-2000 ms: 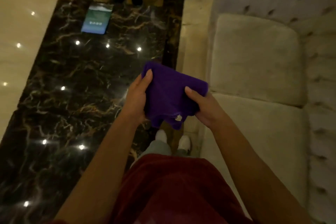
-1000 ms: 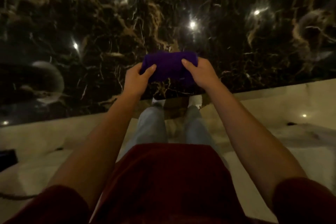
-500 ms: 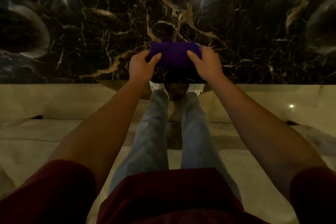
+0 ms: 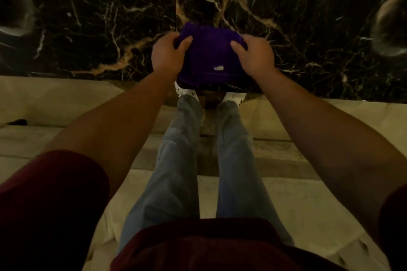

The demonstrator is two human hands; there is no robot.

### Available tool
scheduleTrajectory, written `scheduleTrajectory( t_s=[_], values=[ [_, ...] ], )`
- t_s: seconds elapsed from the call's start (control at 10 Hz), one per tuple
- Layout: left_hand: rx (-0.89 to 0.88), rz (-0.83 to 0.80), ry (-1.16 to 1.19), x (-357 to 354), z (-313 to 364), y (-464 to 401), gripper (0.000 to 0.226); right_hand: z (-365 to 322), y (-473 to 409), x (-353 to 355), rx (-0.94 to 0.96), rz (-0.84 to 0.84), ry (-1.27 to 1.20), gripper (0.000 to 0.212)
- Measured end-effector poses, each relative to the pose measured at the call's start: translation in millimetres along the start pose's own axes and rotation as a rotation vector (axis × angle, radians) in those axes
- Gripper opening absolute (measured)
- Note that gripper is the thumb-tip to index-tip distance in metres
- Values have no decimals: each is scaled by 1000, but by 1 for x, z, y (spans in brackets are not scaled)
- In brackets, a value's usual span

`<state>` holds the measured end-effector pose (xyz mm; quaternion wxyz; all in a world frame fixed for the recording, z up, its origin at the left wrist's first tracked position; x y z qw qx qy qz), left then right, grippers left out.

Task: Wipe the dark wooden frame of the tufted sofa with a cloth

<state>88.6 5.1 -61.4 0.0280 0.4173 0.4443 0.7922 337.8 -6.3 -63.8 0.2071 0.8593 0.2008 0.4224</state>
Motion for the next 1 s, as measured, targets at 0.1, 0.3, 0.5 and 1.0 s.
scheduleTrajectory(
  t_s=[0.1, 0.3, 0.5, 1.0],
  values=[
    [-56, 156, -118, 18, 4, -2, 35, -2, -1, 13, -49, 59, 150, 40],
    [-497, 95, -489, -4, 24, 44, 55, -46, 15, 9, 124, 89, 273, 56],
    [-409, -271, -831, -61, -27, 46, 77, -48, 18, -42, 94, -218, 335, 52],
    [-517, 32, -688, 53, 70, 72, 68, -130, 32, 52, 87, -127, 257, 57]
  ],
)
Point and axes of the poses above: each hand's wrist, its own y-axis away from the middle knuckle, its own x-axis out of the back of the hand, z = x × y, the point moved 10 cm from there along -y, towards the middle knuckle, and after that the axes turned 15 degrees about x, right-handed, at the moved point
